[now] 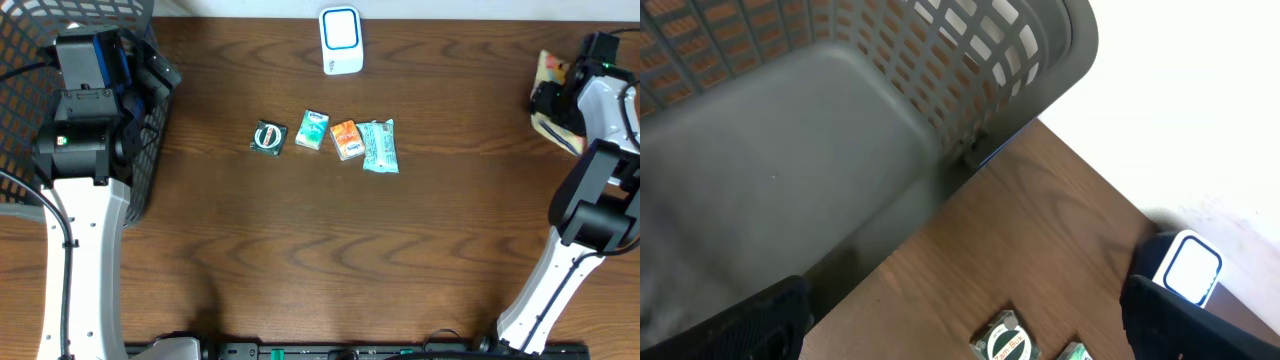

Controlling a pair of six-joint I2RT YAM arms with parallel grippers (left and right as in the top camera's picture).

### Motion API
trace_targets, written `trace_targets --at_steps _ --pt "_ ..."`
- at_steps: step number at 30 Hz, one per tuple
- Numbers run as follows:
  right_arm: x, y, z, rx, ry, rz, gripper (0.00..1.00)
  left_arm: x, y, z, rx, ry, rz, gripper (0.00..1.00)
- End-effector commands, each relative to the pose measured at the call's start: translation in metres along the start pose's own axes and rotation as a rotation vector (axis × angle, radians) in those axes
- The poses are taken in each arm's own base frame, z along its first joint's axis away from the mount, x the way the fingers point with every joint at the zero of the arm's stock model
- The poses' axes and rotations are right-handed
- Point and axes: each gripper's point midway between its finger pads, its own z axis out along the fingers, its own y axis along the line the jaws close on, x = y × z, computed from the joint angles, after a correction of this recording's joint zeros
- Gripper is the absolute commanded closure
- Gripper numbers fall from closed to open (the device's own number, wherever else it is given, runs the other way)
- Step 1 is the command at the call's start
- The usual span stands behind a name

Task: Scan the item barcode
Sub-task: 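Lower the snack bag and open the right gripper to release it, then move the right gripper back over the teal packet near the scanner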

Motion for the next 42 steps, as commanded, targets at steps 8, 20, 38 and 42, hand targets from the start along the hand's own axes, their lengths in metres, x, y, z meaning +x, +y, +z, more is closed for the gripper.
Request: trace_targets --at_steps 8,20,38,42 --pt "-0.034 -0.030 -0.063 0.062 -0.146 0.011 0.13 -0.002 0.002 -0.002 -0.002 -0.006 -0.015 0.02" --pt "0.010 0.149 -0.145 -0.769 -0.024 -0.161 0.12 -0.002 0.002 -0.002 -0.002 -0.006 -0.015 0.02" --pt "0.163 0.253 -0.153 -0.564 0.218 -0.515 0.02 -0.002 0.002 -0.002 -0.002 -0.006 -0.015 0.02" --pt "0.172 0.263 -0.153 -0.502 0.185 -0.557 0.20 -0.002 0.002 -0.002 -0.002 -0.006 -0.015 0.02"
